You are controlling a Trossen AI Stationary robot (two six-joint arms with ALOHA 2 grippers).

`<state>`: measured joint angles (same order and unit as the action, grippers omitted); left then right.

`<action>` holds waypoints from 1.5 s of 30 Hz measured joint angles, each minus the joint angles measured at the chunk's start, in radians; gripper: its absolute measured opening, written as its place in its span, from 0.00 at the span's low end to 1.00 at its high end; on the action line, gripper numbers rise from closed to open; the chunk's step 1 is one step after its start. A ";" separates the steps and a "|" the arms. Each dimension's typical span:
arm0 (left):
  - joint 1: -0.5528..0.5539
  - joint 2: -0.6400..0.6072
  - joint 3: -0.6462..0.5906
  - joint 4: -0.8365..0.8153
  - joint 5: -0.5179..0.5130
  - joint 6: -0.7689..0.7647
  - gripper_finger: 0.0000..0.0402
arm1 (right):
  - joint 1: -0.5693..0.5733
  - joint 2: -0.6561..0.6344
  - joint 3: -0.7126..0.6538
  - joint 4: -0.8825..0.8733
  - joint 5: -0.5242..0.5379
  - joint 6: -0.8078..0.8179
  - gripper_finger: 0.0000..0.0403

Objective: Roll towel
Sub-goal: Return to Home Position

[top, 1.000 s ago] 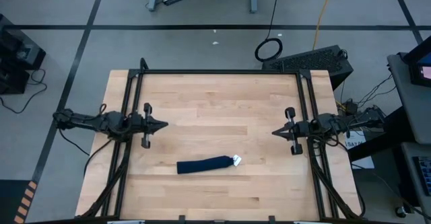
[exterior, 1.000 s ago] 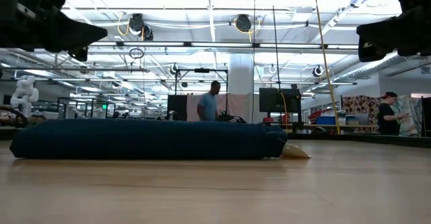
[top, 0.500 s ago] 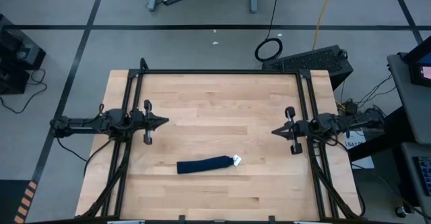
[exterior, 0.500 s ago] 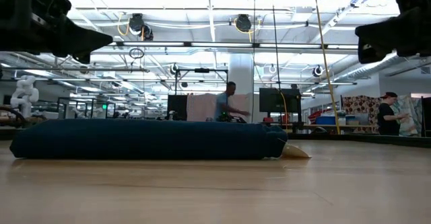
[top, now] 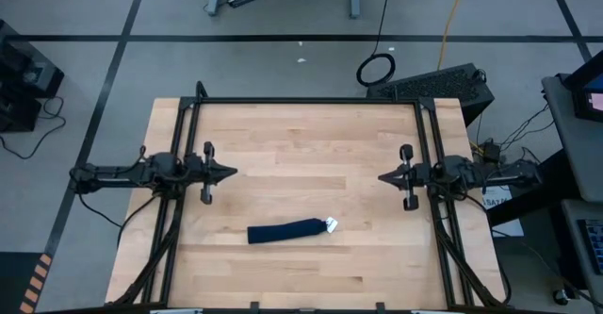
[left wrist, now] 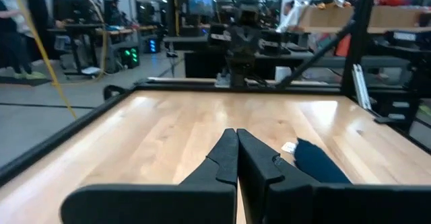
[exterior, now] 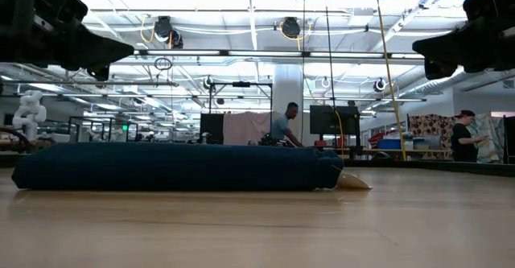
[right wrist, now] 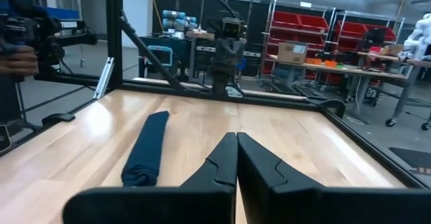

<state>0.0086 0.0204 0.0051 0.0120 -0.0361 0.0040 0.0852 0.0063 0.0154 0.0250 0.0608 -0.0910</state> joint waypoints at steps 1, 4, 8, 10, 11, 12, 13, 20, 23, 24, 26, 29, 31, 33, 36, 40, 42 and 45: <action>0.000 0.005 0.000 -0.002 0.010 0.000 0.00 | -0.005 0.003 0.000 0.001 -0.001 0.000 0.00; 0.000 0.020 0.000 -0.006 0.030 -0.024 0.00 | -0.016 0.005 0.000 -0.001 -0.001 0.006 0.00; 0.000 0.032 0.000 -0.006 0.032 -0.034 0.00 | -0.021 0.005 0.000 -0.001 -0.001 0.002 0.00; 0.000 0.032 0.000 -0.006 0.032 -0.044 0.00 | -0.021 0.005 0.000 -0.001 -0.001 0.002 0.00; 0.000 0.032 0.000 -0.006 0.032 -0.043 0.00 | -0.021 0.005 0.000 -0.001 -0.001 0.002 0.00; 0.000 0.032 0.000 -0.006 0.032 -0.036 0.00 | -0.021 0.005 0.000 -0.001 -0.001 0.002 0.00; 0.000 0.032 0.000 -0.006 0.032 -0.023 0.00 | -0.021 0.005 0.000 -0.001 -0.001 0.001 0.00; 0.000 0.015 0.000 -0.003 0.035 -0.014 0.00 | -0.021 0.005 0.000 -0.001 -0.005 0.001 0.00; 0.000 -0.009 0.000 -0.004 0.044 -0.017 0.00 | -0.021 0.005 0.000 0.000 -0.006 0.001 0.00; 0.000 -0.017 0.000 -0.004 0.044 -0.015 0.00 | -0.021 0.005 0.000 0.000 -0.006 0.001 0.00; 0.000 -0.019 0.000 -0.001 0.045 -0.006 0.00 | -0.021 0.005 0.000 0.000 -0.006 0.001 0.00; 0.000 -0.020 0.000 -0.004 0.045 -0.005 0.00 | -0.021 0.004 0.000 0.000 -0.006 0.001 0.00; 0.000 -0.019 0.000 -0.005 0.040 -0.005 0.00 | -0.021 0.005 0.000 0.000 -0.006 0.001 0.00; 0.000 -0.019 0.000 -0.005 0.038 -0.005 0.00 | -0.021 0.004 0.000 0.000 -0.007 0.001 0.00; 0.000 -0.019 0.000 -0.001 0.036 0.001 0.00 | -0.021 0.005 0.000 0.000 -0.006 0.001 0.00; 0.000 -0.019 0.000 0.001 0.034 0.003 0.00 | -0.021 0.005 0.000 0.000 -0.006 0.001 0.00; 0.000 -0.019 0.000 0.001 0.034 0.003 0.00 | -0.021 0.005 0.000 0.000 -0.006 0.001 0.00; 0.000 -0.019 0.000 0.003 0.030 0.003 0.00 | -0.021 0.005 0.000 0.000 -0.006 0.001 0.00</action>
<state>0.0086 0.0017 0.0051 0.0151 -0.0057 0.0071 0.0643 0.0109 0.0154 0.0254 0.0544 -0.0902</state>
